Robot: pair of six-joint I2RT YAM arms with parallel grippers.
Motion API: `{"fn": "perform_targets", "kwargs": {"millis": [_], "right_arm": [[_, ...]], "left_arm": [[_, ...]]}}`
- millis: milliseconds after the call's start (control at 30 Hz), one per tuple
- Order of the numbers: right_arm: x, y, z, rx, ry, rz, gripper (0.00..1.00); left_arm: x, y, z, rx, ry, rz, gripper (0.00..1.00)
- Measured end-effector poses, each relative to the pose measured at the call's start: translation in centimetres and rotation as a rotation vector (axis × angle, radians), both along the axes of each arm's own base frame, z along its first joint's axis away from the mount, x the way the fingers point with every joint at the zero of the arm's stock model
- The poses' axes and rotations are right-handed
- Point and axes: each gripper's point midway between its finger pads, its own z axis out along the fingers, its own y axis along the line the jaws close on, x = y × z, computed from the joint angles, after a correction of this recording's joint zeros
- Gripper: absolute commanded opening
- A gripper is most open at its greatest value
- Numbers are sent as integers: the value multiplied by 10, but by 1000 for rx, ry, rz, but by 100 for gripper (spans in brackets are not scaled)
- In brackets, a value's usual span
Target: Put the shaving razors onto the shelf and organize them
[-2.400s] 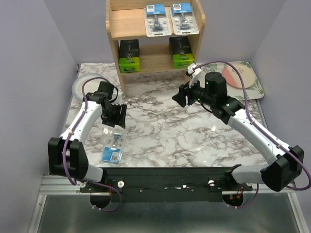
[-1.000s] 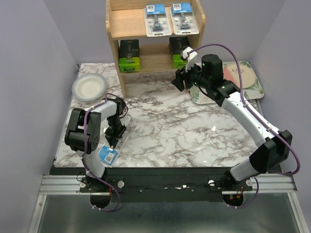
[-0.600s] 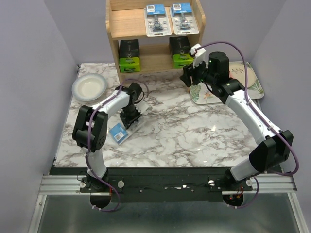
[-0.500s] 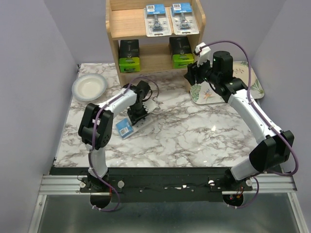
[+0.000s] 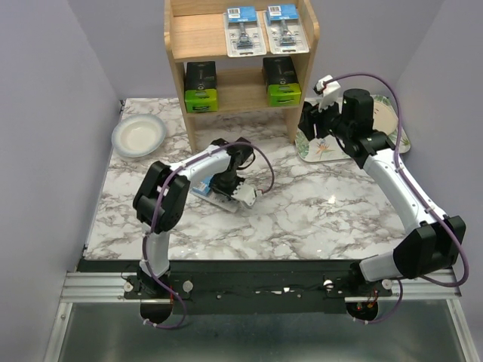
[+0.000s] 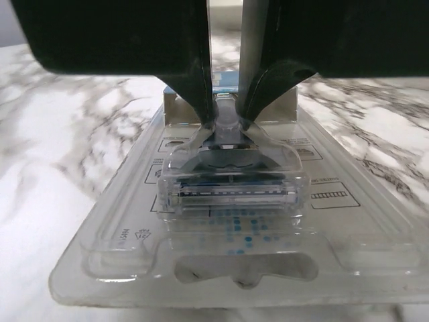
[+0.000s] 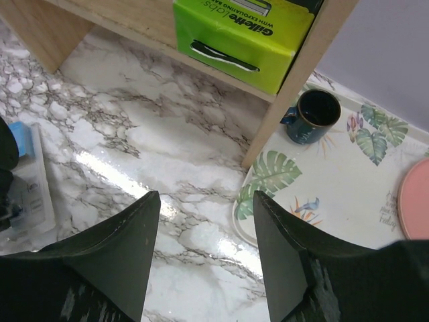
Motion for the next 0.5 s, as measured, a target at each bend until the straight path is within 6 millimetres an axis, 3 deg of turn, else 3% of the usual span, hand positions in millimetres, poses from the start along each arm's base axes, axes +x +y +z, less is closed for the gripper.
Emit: {"fn": "perform_targets", "kwargs": {"millis": [33, 100, 167, 233, 333, 467, 500], "right_arm": [[-1, -1, -1, 0, 1, -1, 66], [-3, -1, -2, 2, 4, -1, 66], [-4, -1, -3, 7, 10, -3, 66], [-4, -2, -3, 15, 16, -6, 66], [-4, -3, -4, 25, 24, -10, 65], [-4, -3, -6, 41, 45, -9, 63], [-4, -3, -7, 43, 49, -2, 63]], "left_arm": [[0, 2, -1, 10, -3, -63, 20], [1, 8, -4, 29, -30, -234, 49], [0, 12, -5, 34, -69, -361, 57], [2, 14, -1, 34, -131, -421, 61], [20, 10, 18, 16, -226, -352, 63], [55, -6, 78, -99, -372, -25, 60], [61, -10, 98, -155, -401, 91, 55]]}}
